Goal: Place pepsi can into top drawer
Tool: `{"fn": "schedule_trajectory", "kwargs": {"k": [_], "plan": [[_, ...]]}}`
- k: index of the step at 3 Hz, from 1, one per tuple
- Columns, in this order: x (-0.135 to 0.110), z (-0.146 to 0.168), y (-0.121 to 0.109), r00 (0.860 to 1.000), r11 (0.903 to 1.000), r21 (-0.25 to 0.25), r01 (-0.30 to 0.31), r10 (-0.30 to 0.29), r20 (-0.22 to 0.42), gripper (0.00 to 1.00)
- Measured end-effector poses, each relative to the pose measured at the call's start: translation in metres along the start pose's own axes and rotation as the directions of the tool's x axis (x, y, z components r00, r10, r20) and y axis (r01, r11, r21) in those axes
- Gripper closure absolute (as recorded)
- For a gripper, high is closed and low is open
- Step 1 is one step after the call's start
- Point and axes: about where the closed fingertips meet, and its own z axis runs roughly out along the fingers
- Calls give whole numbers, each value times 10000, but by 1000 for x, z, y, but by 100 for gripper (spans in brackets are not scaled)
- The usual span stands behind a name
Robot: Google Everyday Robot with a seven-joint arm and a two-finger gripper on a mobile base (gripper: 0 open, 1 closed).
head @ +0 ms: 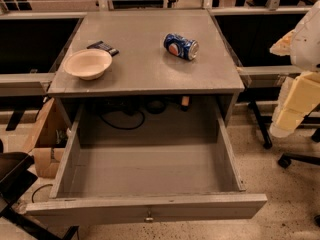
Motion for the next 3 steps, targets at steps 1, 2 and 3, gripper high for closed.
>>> {"fn": "schedule_trajectory", "kwargs": {"k": [1, 2, 3], "plan": [[0, 0, 0, 10000, 10000, 1, -2, 2, 2, 0], [-7, 14, -21, 9981, 9989, 225, -407, 396, 476, 0], [-34, 35, -79, 9899, 9897, 972, -1049, 946, 1051, 0]]}}
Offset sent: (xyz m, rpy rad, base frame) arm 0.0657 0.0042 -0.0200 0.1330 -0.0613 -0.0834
